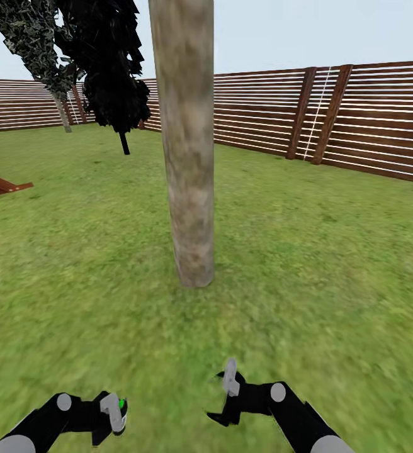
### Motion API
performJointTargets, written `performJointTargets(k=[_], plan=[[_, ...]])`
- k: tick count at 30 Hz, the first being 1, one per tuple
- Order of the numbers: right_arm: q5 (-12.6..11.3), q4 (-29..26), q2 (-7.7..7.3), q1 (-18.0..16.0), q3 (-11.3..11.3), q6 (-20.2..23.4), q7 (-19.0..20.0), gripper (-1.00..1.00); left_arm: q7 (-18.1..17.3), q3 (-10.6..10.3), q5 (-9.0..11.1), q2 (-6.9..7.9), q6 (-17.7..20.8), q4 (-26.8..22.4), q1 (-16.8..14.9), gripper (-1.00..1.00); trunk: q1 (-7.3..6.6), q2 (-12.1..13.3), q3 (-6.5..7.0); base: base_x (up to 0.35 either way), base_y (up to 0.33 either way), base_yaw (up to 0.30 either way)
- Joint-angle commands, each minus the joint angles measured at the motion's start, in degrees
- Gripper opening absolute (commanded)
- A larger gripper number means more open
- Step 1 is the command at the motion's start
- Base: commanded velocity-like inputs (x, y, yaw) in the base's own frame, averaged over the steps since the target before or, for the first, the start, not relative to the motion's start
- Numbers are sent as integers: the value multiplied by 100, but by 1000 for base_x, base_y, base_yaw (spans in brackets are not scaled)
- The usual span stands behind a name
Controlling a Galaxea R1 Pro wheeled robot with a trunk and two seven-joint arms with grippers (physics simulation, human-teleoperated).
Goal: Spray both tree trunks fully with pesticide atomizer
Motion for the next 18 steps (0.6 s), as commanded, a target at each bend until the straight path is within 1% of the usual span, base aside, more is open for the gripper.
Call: performJointTargets(k=[1, 2, 3, 4, 5, 6, 7, 8, 9, 10, 11, 12, 13, 14, 15, 16, 17, 18], plan=[[53, 8, -144, 2, -4, -40, -210, 100, 271, 161, 66, -29, -22, 0, 1, -100, -1, -2, -5, 0, 0, 0], [50, 31, -220, 7, -2, -42, -396, 100, 426, 231, 153, -44, -21, 11, 2, -100, -1, -2, -5, 0, 0, 0], [40, 192, -321, 16, 0, -43, -866, 100, 679, 345, 346, -85, -19, 61, 2, -100, -1, -2, -5, 0, 0, 0], [22, 493, -376, 20, 1, -46, -1423, 100, 906, 442, 578, -136, -18, 115, 3, -100, -1, -2, -5, 0, 0, 0], [-11, 766, -400, 22, 1, -48, -1855, 100, 1067, 501, 759, -170, -18, 143, 3, -100, -1, -2, -5, 0, 0, 0], [-179, 1401, -422, 24, -4, -86, -2800, 100, 1440, 594, 1162, -218, -2, 177, 3, -100, -1, -2, -5, 0, 0, 0], [-385, 1865, -428, 27, -4, -202, -3483, 100, 1783, 631, 1484, -259, 7, 189, 3, -100, -1, -2, -5, 0, 0, 0], [-543, 2135, -430, 29, -5, -361, -3882, 100, 2034, 645, 1695, -303, 14, 197, 3, -100, -1, -2, -5, 0, 0, 0], [-837, 2463, -432, 31, -6, -739, -4367, 100, 2437, 653, 2000, -376, 26, 225, 3, -100, -1, -2, -5, 0, 0, 0], [-1047, 2613, -435, 32, -7, -976, -4590, 100, 2664, 657, 2146, -413, 32, 275, 3, -100, -1, -2, -5, 0, 0, 0], [-1456, 2759, -445, 33, -9, -1256, -4847, 100, 2955, 668, 2287, -455, 44, 394, 3, -100, -1, -2, -5, 0, 0, 0], [-2023, 2833, -453, 62, -11, -1416, -5080, 100, 3229, 687, 2363, -512, 64, 503, 0, -100, -1, -2, -5, 0, 0, 0], [-2507, 2870, -457, 111, -9, -1509, -5257, 100, 3476, 696, 2407, -583, 148, 558, -3, -100, -1, -2, -5, 0, 0, 0], [-2872, 2889, -472, 148, -8, -1558, -5414, 100, 3726, 697, 2429, -662, 350, 587, -2, -100, -1, -2, -5, 0, 0, 0], [-3027, 2896, -499, 165, -6, -1583, -5495, 100, 3866, 697, 2437, -709, 479, 597, -2, -100, -1, -2, -5, 0, 0, 0], [-3128, 2901, -529, 178, -3, -1629, -5553, 100, 3981, 691, 2443, -766, 572, 600, -2, -100, -1, -2, -5, 0, 0, 0], [-3234, 2899, -561, 191, 0, -1748, -5614, 100, 4110, 679, 2447, -856, 670, 603, 1, -100, -1, -2, -5, 0, 0, 0], [-3261, 2893, -569, 195, 0, -1790, -5630, 100, 4142, 676, 2449, -882, 695, 607, 2, -100, -1, -2, -5, 0, 0, 0]])
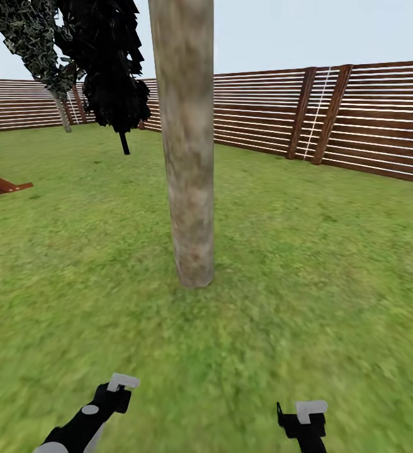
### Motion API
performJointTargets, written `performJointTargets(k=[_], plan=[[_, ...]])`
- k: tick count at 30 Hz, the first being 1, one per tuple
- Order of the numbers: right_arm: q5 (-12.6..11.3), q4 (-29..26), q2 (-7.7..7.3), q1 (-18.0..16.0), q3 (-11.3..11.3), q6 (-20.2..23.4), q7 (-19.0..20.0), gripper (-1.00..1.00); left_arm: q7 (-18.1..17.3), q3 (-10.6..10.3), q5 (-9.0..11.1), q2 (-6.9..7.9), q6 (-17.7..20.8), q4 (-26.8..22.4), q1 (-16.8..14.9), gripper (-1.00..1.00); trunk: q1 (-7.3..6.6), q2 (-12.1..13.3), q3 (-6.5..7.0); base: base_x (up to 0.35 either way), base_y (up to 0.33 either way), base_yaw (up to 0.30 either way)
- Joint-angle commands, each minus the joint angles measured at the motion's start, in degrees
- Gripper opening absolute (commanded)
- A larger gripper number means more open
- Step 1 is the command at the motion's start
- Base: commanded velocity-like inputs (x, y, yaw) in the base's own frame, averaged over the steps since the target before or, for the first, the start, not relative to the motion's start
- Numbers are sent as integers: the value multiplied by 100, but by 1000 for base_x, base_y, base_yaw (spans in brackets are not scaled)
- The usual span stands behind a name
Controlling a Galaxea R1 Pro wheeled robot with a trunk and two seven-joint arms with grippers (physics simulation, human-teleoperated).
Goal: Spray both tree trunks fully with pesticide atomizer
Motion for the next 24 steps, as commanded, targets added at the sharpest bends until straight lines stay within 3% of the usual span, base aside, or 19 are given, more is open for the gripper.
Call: performJointTargets(k=[1, 6, 9, 12, 17, 24], plan=[[18, -1, -10, 0, 39, -34, -73, 100, -5, 49, -39, -31, 2, 3, -3, -100, -1, -2, -4, 0, 0, 0], [-5, 31, -23, 5, 45, -66, -88, 100, 48, 72, -35, -71, 44, -77, -8, -100, -1, -2, -4, 105, -46, 0], [-53, 45, -97, 72, 35, -89, -95, 100, 364, 144, 199, -104, 78, -271, -17, -100, -1, -2, -4, 261, -150, 0], [-306, 46, -124, 94, 40, -195, -93, 100, 465, 158, 451, -186, 340, -374, -68, -100, -1, -2, -4, 277, -164, 0], [-432, 41, -123, 99, 58, -250, -61, 100, 479, 131, 505, -473, 835, -512, -112, -100, -1, -2, -4, 275, -168, 0], [-446, 38, -129, 100, 52, -250, -69, 100, 411, 88, 499, -446, 967, -652, -112, -100, -1, -2, -4, 279, -148, -190]])
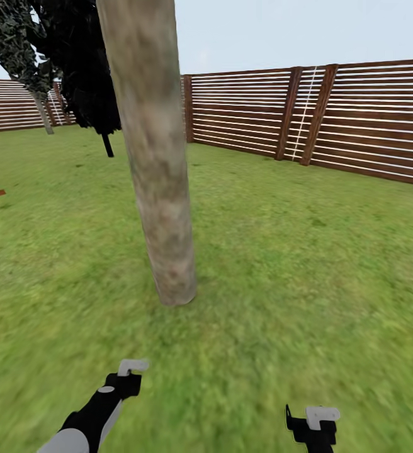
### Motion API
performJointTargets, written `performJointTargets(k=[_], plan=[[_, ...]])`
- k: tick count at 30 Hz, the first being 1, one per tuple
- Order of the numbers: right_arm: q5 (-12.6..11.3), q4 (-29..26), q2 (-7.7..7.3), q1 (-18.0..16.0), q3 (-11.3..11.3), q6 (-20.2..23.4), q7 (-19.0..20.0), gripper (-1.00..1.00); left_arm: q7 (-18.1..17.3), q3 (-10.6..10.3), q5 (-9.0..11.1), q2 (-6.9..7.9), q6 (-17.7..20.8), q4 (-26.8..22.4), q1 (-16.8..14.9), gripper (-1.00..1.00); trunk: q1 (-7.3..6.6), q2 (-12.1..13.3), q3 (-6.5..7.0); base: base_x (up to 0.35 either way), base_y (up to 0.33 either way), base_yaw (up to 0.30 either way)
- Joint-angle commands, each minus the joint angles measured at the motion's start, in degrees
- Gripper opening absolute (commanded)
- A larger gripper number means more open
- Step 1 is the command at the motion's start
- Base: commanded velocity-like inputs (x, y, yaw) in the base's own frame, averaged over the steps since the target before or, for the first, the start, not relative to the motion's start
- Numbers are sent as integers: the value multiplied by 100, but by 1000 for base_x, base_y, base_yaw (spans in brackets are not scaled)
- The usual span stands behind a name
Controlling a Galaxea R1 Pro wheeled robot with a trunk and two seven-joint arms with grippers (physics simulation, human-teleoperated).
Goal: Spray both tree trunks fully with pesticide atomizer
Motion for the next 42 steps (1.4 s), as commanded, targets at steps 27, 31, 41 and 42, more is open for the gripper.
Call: performJointTargets(k=[27, 31, 41, 42], plan=[[9, 6, 8, -3, 64, -4, -27, 100, -2319, -1370, -156, 136, 2020, -3003, -21, -100, 2, -2, 2, 38, -16, -117], [16, -3, 24, -3, 74, -12, -15, 100, -2324, -1410, -134, 403, 2340, -3316, -4, -100, 2, -2, 2, 2, 0, -2], [37, 18, 10, -3, 75, -10, -15, 100, -2755, -1509, -119, 571, 2817, -4247, -44, -100, 2, -2, 2, 88, 0, 0], [36, 17, 9, -3, 75, -11, -15, 100, -2763, -1495, -108, 609, 2918, -4342, -31, -100, 2, -2, 2, 1, 0, 0]])
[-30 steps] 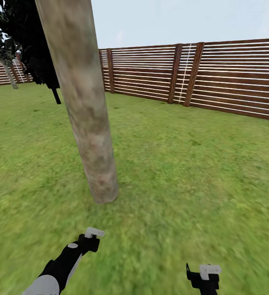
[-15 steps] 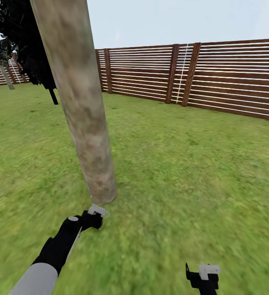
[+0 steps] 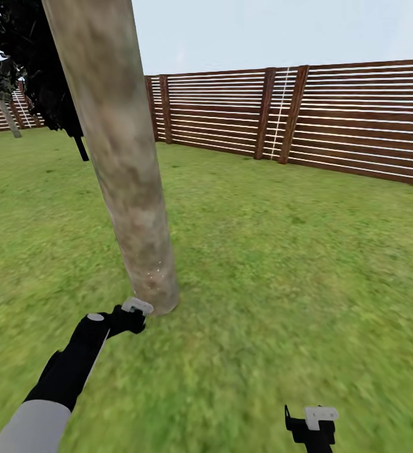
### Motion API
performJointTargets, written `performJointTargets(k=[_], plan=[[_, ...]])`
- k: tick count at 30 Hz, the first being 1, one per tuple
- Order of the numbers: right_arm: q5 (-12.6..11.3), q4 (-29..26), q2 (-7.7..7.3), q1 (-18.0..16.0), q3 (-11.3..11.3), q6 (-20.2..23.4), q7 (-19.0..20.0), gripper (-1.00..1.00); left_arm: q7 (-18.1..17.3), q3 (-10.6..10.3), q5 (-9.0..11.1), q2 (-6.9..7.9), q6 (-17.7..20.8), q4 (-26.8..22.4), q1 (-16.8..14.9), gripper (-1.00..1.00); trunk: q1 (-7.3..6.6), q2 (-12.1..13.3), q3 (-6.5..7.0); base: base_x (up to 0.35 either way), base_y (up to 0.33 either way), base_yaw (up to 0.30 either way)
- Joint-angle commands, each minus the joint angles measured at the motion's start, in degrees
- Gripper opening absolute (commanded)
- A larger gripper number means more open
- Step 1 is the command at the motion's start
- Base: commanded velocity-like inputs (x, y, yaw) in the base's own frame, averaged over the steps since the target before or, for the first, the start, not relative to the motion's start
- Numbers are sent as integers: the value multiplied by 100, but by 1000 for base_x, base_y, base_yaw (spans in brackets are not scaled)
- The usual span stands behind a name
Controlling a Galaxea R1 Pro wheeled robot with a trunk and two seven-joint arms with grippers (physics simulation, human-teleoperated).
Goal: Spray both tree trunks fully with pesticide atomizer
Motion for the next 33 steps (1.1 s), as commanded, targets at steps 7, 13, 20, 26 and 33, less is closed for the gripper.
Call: performJointTargets(k=[7, 13, 20, 26, 33], plan=[[2, 7, -1, -3, 48, -5, -45, 100, -948, 72, -83, 348, 122, -181, 15, -100, -1, -2, -5, 0, 0, 0], [-5, 1, -9, -3, 48, -3, -48, 100, -1070, -92, -88, 118, 168, -350, -18, -100, -1, -2, -5, -23, 0, 66], [-7, 1, -8, -3, 48, -3, -49, 100, -1050, -99, -184, 93, 488, -690, -22, -100, -1, -2, -5, -174, 0, 98], [-3, 4, -10, -3, 48, -3, -53, 100, -1052, -103, -540, -19, 989, -692, -457, -100, -1, -2, -5, -4, 0, 1], [-4, 5, -10, -3, 48, -7, -53, 100, -1081, 40, -568, 232, 978, -614, -427, -100, -1, -2, -5, 0, 0, 0]])
